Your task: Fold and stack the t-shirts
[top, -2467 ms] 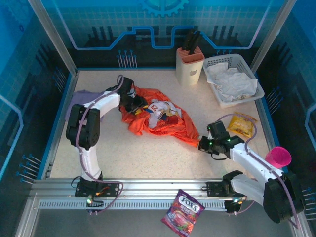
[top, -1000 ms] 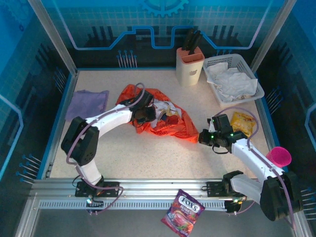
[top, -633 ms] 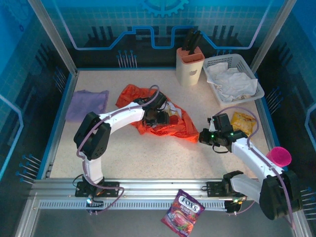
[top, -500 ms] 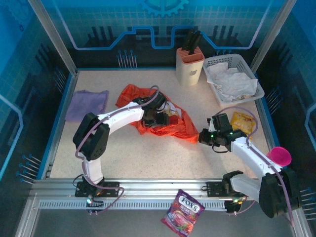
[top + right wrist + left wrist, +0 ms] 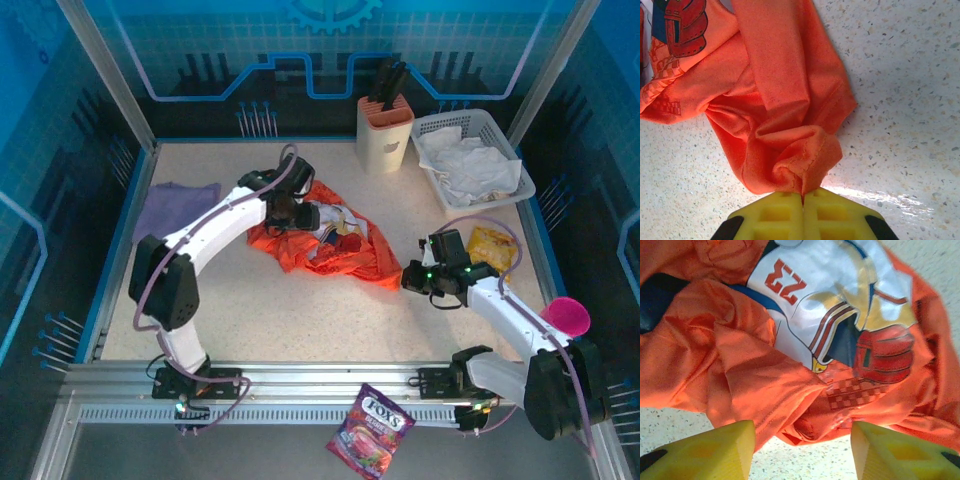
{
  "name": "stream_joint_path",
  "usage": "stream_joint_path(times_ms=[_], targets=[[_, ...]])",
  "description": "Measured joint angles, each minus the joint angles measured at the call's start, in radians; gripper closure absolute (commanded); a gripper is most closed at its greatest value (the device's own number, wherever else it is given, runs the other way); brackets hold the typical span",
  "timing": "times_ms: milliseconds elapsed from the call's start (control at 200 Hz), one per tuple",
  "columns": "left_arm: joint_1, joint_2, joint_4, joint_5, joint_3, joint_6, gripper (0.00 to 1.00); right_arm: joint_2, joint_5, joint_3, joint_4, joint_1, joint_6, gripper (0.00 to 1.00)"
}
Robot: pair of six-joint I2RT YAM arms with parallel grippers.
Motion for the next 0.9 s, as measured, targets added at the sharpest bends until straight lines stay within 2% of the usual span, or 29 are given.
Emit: stream_joint_path(times_ms=[160, 390, 615, 715, 820, 900], targets=[[-0.001, 0.108, -0.007, -0.008, 0.035, 0.006, 0.39, 0.000, -0.004, 0.003, 0.001, 0.000, 0.000, 1.00], [-0.002, 0.225, -0.035, -0.008, 0.162, 0.005, 0.43, 0.000, -0.008, 0.004, 0.000, -0.001, -0.007, 1.00], [-0.009, 0.301, -0.068, -0.008, 0.179, 0.001, 0.44, 0.000, -0.007, 0.004, -0.001, -0.005, -0.014, 1.00], [-0.017, 0.321, -0.085, -0.008, 0.179, -0.002, 0.48, -0.001, -0.007, 0.004, -0.001, -0.005, -0.018, 1.00], [-0.027, 0.325, -0.101, -0.009, 0.184, -0.001, 0.59, -0.005, -0.007, 0.004, -0.001, -0.006, -0.018, 1.00], [-0.034, 0.333, -0.108, -0.011, 0.199, -0.002, 0.71, -0.011, -0.008, 0.004, -0.002, -0.010, -0.018, 1.00]])
